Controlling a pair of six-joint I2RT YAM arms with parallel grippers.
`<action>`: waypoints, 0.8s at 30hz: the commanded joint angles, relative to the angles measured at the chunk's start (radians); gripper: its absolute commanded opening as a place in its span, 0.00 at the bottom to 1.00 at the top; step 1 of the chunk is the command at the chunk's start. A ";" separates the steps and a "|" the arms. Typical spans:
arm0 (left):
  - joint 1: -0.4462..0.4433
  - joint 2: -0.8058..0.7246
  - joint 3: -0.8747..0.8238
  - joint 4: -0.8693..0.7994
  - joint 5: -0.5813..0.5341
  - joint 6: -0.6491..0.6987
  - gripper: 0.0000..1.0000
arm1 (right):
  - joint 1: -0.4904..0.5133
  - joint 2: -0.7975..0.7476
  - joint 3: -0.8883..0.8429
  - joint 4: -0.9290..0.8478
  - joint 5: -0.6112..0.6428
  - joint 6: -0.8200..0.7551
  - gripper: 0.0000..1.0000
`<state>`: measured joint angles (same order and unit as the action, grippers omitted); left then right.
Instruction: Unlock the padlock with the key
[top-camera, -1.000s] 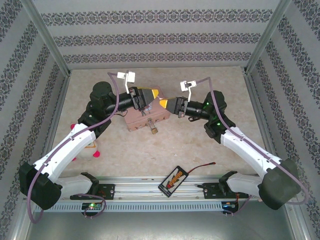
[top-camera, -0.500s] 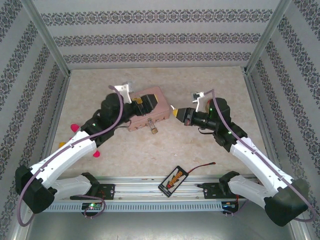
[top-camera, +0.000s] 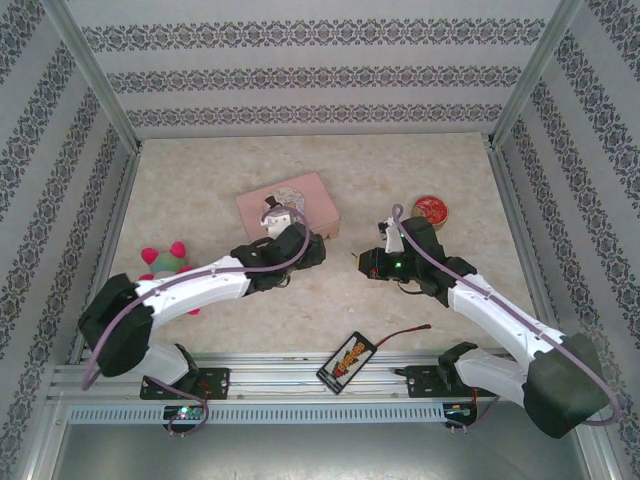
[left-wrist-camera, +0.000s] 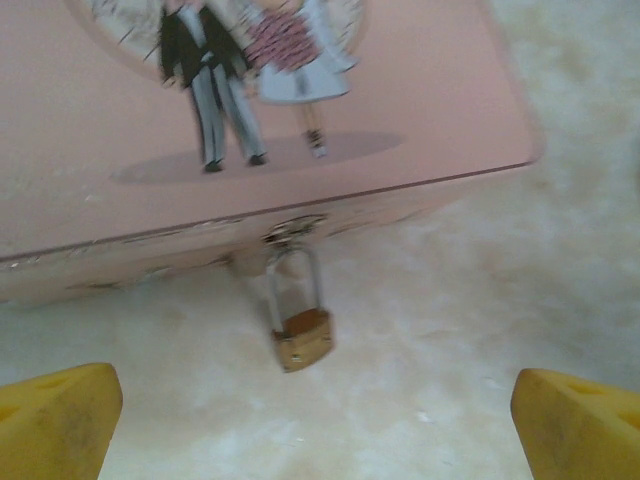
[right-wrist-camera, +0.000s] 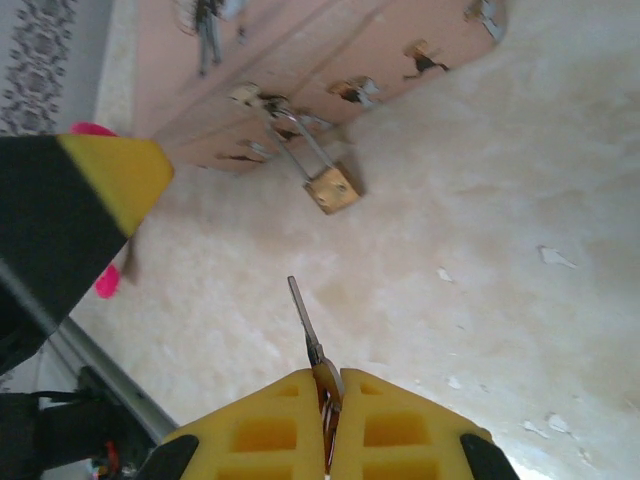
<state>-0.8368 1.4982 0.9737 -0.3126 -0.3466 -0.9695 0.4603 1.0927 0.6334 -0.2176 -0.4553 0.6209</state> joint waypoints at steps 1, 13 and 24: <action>-0.008 0.070 0.061 -0.126 -0.085 -0.110 0.98 | -0.009 0.016 -0.012 0.001 0.030 -0.056 0.00; -0.009 0.250 0.145 -0.118 -0.128 -0.144 0.86 | -0.090 0.060 -0.055 0.060 -0.009 -0.064 0.00; -0.018 0.384 0.217 -0.129 -0.129 -0.170 0.79 | -0.112 0.111 -0.040 0.068 -0.022 -0.104 0.00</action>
<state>-0.8387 1.8591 1.1648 -0.4019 -0.4534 -1.1133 0.3607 1.1946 0.5888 -0.1722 -0.4610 0.5457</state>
